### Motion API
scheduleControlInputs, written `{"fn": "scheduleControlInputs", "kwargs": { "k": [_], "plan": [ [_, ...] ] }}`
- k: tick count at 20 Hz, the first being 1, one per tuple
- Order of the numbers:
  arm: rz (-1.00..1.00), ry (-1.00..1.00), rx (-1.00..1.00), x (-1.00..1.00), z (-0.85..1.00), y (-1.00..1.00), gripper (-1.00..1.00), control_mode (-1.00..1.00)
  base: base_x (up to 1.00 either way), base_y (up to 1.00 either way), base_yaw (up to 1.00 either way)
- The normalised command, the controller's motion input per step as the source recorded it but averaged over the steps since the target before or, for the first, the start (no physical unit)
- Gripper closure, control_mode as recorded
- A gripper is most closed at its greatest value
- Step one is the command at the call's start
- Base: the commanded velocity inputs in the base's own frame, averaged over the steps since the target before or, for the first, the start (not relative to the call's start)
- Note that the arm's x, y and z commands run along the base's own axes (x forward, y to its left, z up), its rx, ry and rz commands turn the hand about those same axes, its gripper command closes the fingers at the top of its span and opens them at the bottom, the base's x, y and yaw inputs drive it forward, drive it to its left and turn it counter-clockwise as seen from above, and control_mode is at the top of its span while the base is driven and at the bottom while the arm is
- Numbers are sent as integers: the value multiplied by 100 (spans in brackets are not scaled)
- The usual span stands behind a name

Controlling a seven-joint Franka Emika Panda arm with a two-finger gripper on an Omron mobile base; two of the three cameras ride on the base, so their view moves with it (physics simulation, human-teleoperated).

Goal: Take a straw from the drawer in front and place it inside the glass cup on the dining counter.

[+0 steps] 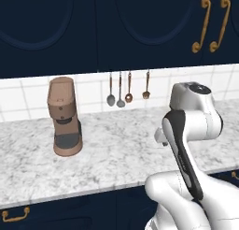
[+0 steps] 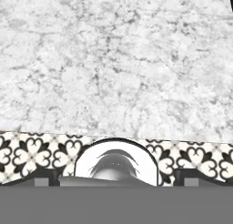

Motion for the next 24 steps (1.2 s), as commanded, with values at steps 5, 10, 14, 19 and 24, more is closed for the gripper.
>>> {"fn": "scheduleControlInputs", "kwargs": {
  "k": [5, 10, 14, 19, 24],
  "plan": [
    [0, 0, 0, 0, 0, 0, -100, 100, -44, -32, 0],
    [0, 0, 0, 0, 0, 0, -100, 100, -38, -45, 5],
    [0, 0, 0, 0, 0, 0, -100, 100, -31, -54, 9],
    [0, 0, 0, 0, 0, 0, -100, 100, -28, -62, 17],
    [0, 0, 0, 0, 0, 0, -100, 100, -27, -49, 25]
  ]
}}
